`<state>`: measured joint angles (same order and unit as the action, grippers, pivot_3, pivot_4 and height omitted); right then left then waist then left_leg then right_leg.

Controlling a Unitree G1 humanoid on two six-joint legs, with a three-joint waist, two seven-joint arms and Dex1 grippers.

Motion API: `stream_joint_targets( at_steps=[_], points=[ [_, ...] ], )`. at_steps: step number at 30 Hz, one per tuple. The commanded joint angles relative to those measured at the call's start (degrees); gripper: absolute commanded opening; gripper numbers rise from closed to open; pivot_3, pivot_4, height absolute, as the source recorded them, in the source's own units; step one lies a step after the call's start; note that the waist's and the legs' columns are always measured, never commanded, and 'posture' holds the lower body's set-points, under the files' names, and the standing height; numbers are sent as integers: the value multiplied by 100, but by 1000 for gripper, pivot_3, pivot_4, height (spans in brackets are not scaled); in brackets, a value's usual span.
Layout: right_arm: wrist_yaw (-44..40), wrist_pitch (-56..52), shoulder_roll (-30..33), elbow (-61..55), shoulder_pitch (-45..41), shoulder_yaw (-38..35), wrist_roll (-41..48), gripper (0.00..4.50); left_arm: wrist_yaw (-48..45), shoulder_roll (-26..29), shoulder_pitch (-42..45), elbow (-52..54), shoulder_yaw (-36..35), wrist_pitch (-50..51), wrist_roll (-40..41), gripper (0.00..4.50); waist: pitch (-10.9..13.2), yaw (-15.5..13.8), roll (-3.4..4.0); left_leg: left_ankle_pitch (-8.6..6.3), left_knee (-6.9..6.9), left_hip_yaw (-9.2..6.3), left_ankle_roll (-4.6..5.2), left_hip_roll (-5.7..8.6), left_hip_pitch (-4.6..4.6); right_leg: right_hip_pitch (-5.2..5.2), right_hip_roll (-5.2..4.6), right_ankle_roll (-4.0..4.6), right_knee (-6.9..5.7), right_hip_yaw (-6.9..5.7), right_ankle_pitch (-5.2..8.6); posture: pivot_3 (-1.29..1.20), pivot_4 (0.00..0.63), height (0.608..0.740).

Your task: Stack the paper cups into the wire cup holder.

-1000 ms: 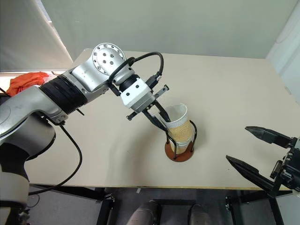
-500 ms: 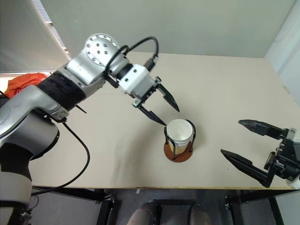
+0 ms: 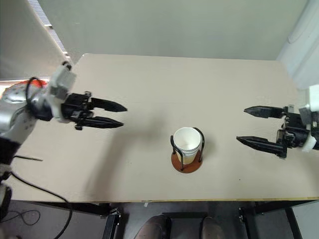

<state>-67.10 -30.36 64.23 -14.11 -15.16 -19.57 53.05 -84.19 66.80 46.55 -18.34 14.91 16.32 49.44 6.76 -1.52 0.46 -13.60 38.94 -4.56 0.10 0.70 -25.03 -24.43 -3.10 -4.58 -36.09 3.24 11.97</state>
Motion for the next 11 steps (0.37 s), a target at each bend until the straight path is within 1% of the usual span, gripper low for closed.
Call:
stream_joint_targets(
  at_steps=[1, 3, 7, 11],
  points=[
    [-468, 6, -109, 512, -713, 512, -267, 4500, 198, 375, -630, 501, -1055, 380, -46, 2639, 0, 38, 0, 0, -1, 3, -1, -2, 4, -1, -1, 23, -2, 1, 7, 0, 150, 740],
    [-724, 94, -242, 891, -1164, 864, -552, 4500, 250, 581, -1179, 797, -1616, 563, -42, 2639, 0, 77, -1, 1, -5, 9, -3, -5, 9, -3, 1, 43, -7, 1, 14, 0, 150, 740],
    [-1155, 308, -526, 1517, -1800, 1293, -1027, 4500, 342, 773, -2025, 1275, -2619, 875, -87, 2639, 0, 105, 0, 2, -8, 11, -10, -20, 14, -10, 5, 71, -20, -1, 10, 0, 150, 740],
    [-1467, 447, -829, 1900, -2210, 1523, -1315, 4500, 400, 800, -2711, 1630, -3451, 1156, -179, 2639, 0, 125, 0, -1, -29, 14, -16, -28, 18, -38, 7, 124, -51, -4, 1, 0, 150, 740]
  ],
)
